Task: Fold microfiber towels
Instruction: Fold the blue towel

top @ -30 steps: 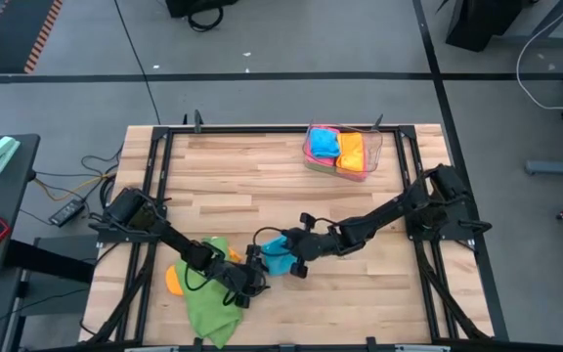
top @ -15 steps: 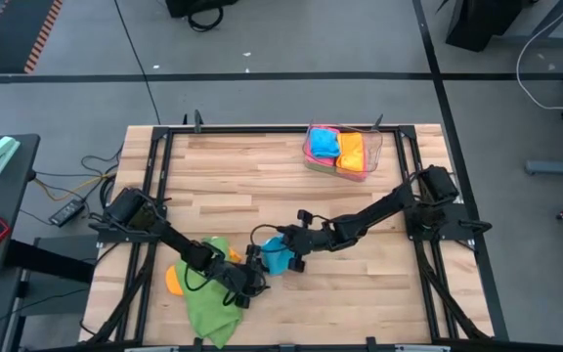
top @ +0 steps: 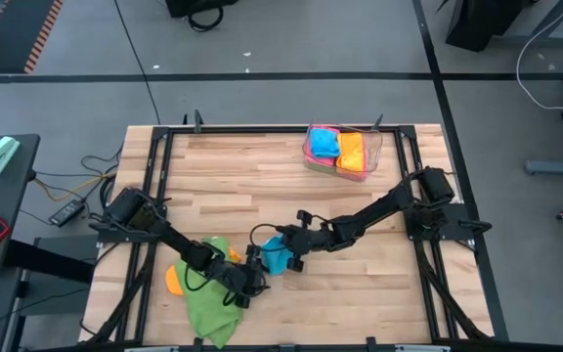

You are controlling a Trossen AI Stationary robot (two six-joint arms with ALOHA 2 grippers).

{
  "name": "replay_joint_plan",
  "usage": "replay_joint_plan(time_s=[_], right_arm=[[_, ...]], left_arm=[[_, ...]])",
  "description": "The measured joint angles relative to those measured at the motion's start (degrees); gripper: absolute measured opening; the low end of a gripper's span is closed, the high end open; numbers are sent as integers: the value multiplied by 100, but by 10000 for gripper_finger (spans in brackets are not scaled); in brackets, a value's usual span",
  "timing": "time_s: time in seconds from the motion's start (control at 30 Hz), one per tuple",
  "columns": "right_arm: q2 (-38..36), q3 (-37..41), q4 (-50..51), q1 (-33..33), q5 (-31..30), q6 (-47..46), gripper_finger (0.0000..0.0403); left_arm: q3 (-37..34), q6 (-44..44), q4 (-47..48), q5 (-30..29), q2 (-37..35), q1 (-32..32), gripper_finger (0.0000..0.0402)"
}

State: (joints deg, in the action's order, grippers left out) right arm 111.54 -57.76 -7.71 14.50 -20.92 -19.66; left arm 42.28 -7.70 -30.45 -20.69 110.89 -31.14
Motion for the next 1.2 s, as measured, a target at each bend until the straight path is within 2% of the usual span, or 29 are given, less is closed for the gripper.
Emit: replay_joint_plan(time_s=[0.13,0.33,0.57,0.83,1.0,1.2], right_arm=[[126,0,-133,-5,-28,-56,57],[117,0,-80,-22,-42,-120,123],[-222,2,223,-49,-29,31,178],[-880,4,556,-243,-44,613,181],[-1351,4,638,77,273,994,180],[-1020,2,-61,636,373,1366,180]], left_arm=[[0,0,-5,4,0,0,209],[0,0,-8,2,0,0,207],[0,-2,-27,7,2,-2,203],[-4,-3,-84,7,7,-2,201],[-4,-16,-92,13,7,-2,195],[-4,-14,-99,9,7,-2,198]])
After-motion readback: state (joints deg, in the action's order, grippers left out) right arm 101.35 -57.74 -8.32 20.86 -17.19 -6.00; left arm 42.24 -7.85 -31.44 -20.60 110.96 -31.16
